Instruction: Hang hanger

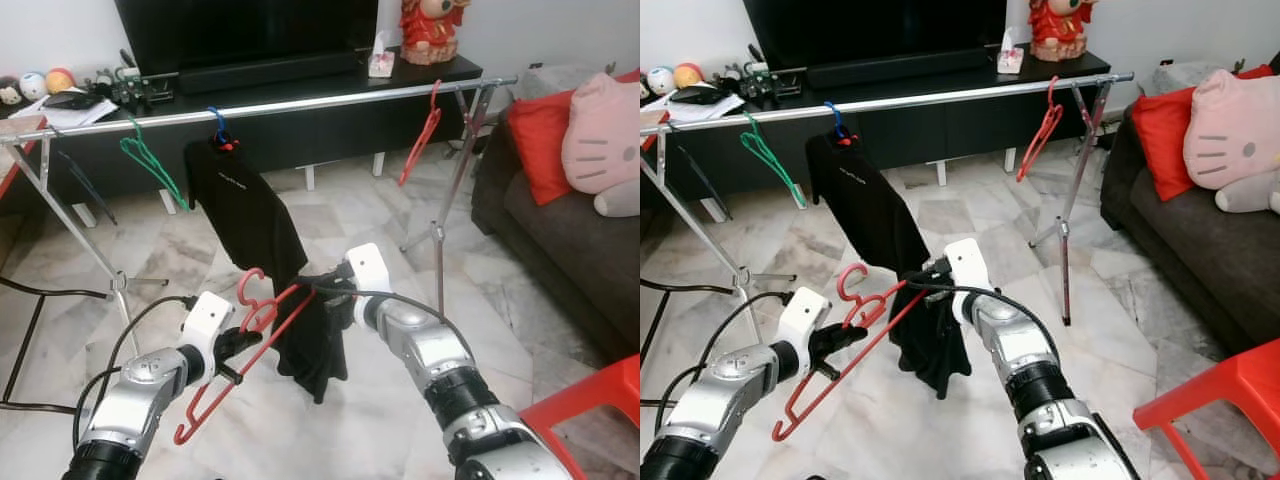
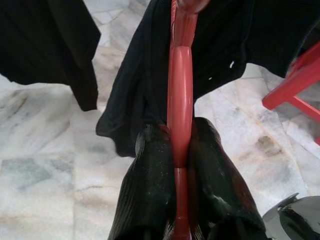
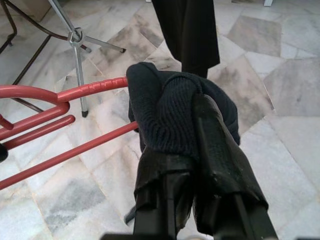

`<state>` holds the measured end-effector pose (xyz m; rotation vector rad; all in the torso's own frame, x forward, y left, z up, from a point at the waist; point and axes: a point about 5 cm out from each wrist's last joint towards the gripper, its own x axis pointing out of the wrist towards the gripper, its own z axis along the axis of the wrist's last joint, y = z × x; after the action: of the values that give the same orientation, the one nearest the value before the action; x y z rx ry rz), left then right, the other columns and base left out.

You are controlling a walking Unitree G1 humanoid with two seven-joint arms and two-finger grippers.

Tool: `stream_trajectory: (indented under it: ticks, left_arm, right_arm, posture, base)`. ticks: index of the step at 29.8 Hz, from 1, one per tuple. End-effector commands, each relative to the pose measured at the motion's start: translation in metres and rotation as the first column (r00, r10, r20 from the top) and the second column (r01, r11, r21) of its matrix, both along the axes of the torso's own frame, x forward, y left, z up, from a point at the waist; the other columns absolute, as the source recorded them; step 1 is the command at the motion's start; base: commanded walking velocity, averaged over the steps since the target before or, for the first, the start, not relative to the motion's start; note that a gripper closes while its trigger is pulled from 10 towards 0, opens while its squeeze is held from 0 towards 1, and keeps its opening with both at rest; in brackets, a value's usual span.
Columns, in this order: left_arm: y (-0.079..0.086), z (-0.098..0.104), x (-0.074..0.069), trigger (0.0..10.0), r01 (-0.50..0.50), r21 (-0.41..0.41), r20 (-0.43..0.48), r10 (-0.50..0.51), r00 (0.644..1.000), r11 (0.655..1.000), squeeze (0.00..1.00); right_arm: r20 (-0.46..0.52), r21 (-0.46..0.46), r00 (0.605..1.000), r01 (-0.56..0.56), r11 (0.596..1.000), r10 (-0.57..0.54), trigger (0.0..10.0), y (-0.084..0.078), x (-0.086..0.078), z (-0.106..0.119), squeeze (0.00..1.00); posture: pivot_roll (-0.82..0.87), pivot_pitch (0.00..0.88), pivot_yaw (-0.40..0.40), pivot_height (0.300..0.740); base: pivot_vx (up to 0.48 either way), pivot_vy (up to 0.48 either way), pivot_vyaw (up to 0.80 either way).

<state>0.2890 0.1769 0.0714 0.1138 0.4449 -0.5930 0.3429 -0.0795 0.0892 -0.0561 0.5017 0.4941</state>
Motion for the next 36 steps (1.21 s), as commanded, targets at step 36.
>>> stream_trajectory:
  ticks: [36]
  left_arm:
    - [0.003, 0.008, -0.02, 10.0, 0.177, -0.084, -0.042, -0.181, 0.983, 0.981, 0.0]
  right_arm:
    - [0.198, -0.206, 0.957, -0.172, 0.963, 0.213, 10.0, 0.0, 0.011, 0.041, 0.0]
  posture:
    - [-0.08, 0.0, 0.057, 0.74]
  base:
    - [0.0, 0.0, 0.0]
